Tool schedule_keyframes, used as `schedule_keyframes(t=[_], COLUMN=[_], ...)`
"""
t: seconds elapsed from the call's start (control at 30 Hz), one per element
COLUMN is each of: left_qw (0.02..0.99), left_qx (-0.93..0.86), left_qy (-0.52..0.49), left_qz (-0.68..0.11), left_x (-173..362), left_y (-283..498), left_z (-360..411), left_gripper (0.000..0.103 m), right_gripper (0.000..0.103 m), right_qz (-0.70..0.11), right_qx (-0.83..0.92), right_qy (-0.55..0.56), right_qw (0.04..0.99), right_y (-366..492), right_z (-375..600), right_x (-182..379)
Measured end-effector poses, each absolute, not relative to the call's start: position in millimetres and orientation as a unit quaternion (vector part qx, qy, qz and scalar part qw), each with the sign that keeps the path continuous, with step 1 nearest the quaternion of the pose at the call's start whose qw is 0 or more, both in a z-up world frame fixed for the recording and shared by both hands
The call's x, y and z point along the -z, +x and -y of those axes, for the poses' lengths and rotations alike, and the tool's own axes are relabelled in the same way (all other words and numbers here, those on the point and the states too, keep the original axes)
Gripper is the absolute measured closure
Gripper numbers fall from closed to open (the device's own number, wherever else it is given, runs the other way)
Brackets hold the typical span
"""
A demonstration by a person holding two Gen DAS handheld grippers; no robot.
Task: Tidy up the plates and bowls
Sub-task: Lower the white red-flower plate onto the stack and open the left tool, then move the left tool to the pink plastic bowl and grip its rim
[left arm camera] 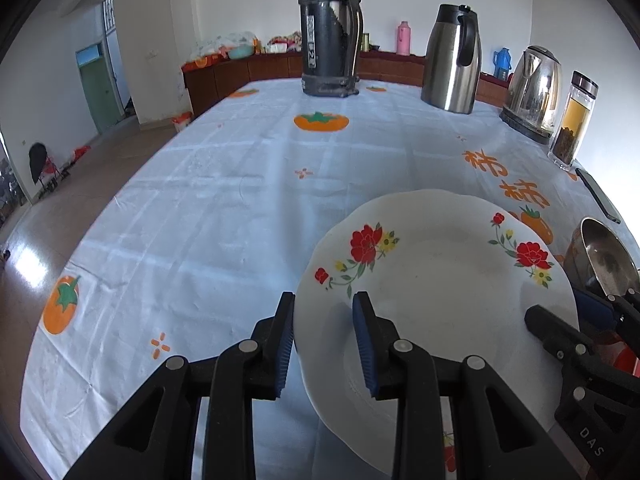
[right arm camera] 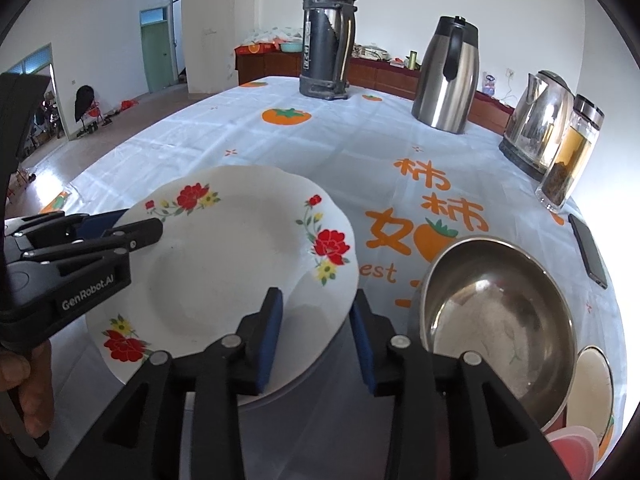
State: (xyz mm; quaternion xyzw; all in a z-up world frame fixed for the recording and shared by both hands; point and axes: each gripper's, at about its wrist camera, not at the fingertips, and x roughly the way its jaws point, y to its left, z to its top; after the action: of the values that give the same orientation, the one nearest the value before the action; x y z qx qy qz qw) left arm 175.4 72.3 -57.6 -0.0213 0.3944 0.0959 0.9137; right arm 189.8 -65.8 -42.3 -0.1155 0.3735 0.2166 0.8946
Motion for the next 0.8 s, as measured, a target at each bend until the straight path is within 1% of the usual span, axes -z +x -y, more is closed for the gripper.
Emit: schedule_keyframes(t=[0.07,0.13,0.17,0.2,0.33,0.6,0.8], left_qw=[0.917,0.92,0.922,0.924,0.928,0.934,0.938], left_qx=[-0.092,-0.087,-0.089,-0.091,-0.093,-0.093,-0.078], left_qy=[-0.017,-0.015,-0.014,-0.014,-0.018,-0.025,-0.027], left_qz=[-0.388,-0.381,-0.377,-0.372,-0.359,-0.344,-0.337], left_x=[54.7,51.2,49.3,47.7,41.6,33.4,27.7], left_y=[173.1,169.8,167.7,166.0,158.4,143.6,124.3], left_z=[-70.5,-69.2,-69.5,-69.4,-71.6,-68.7,-56.7], left_gripper=[0.068,0.063,0.058,0.056,0.051,0.05,0.05], right_gripper=[0.059,0.057,0.054,0.052,0.039,0.039,0.039], right_qz=[-0.372,-0.371,-0.37,-0.367,-0.323,-0.303,-0.264], right_qx=[-0.222,-0.218,-0.221,-0.223,-0.24,-0.246,-0.255], right_qy=[-0.111,-0.111,-0.104,-0.094,-0.068,-0.069,-0.043], right_qw=[0.894,0.896,0.897,0.898,0.913,0.918,0.929], right_y=[189.5,189.7,189.7,189.7,180.6,178.7,170.2], right_z=[65.8,66.1,67.7,69.7,74.5,70.4,79.8], right_x=[41.7,41.5,40.4,38.4,22.2,17.0,6.6])
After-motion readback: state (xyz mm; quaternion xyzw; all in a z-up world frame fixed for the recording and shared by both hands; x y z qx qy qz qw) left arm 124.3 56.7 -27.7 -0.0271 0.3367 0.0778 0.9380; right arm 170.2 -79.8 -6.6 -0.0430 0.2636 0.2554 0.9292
